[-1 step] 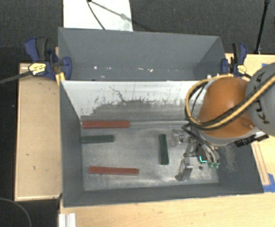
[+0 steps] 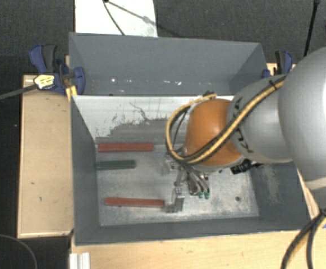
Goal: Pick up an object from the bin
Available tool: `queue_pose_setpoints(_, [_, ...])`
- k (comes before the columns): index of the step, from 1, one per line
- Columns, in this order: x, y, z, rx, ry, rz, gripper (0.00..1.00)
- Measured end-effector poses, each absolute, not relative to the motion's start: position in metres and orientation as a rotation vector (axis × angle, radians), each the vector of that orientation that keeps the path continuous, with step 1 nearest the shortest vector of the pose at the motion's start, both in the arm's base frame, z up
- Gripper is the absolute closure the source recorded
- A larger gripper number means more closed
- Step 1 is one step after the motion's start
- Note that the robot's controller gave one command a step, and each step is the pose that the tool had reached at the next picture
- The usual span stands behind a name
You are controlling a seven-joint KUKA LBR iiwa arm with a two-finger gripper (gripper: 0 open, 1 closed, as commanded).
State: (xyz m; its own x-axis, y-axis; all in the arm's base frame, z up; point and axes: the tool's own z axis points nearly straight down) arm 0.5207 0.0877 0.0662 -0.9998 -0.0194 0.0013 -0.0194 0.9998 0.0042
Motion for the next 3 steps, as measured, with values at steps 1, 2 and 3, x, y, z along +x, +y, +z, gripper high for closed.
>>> queue_pose_setpoints(1, [0.493,0.140,0.072,0.209,-3.131,-0.003,0.00])
queue_pose_setpoints(2, [0.494,0.137,0.072,0.200,-3.133,0.000,1.00])
queue_pose_setpoints(3, [0.505,0.142,0.222,0.686,-3.076,-0.001,1.00])
